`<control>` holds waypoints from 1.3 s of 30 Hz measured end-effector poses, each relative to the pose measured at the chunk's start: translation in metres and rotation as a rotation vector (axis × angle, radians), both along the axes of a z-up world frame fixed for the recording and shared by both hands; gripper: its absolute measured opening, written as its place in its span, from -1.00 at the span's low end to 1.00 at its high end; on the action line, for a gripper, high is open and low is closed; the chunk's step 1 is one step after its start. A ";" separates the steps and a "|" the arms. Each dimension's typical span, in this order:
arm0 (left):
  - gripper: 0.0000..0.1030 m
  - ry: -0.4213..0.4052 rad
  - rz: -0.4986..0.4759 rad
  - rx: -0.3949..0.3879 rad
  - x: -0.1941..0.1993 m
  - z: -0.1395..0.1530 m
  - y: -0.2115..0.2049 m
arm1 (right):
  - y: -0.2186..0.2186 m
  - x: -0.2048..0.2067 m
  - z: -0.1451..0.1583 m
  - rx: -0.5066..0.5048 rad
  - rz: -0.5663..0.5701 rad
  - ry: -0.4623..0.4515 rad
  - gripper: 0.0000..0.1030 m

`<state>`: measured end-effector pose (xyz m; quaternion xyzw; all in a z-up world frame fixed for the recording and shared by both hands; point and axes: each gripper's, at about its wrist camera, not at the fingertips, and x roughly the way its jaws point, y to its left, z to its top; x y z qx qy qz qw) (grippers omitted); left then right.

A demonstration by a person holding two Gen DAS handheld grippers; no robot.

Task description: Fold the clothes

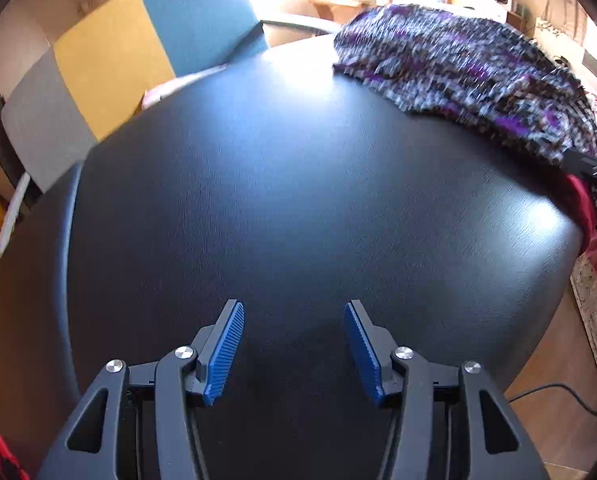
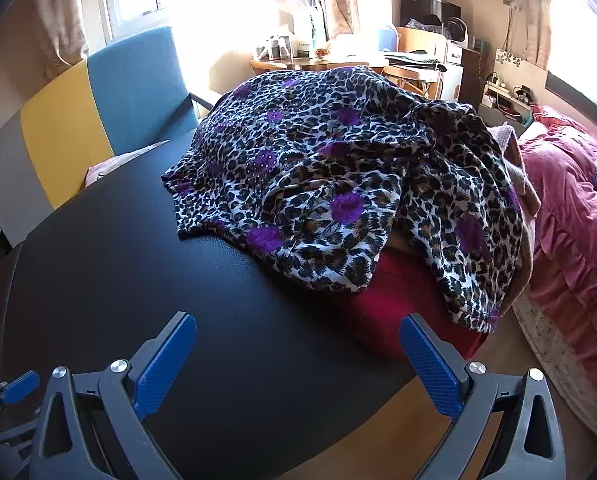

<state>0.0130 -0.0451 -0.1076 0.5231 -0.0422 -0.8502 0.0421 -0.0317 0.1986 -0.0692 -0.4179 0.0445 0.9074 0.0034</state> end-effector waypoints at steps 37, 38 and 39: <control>1.00 0.116 0.033 0.131 0.005 -0.024 -0.032 | 0.042 -0.116 -0.028 -0.604 0.010 0.015 1.00; 1.00 0.116 0.033 0.131 0.005 -0.024 -0.033 | 0.037 -0.118 -0.027 -0.681 0.060 0.032 1.00; 1.00 0.117 0.032 0.132 0.005 -0.025 -0.033 | 0.028 -0.121 -0.026 -0.759 0.115 0.041 1.00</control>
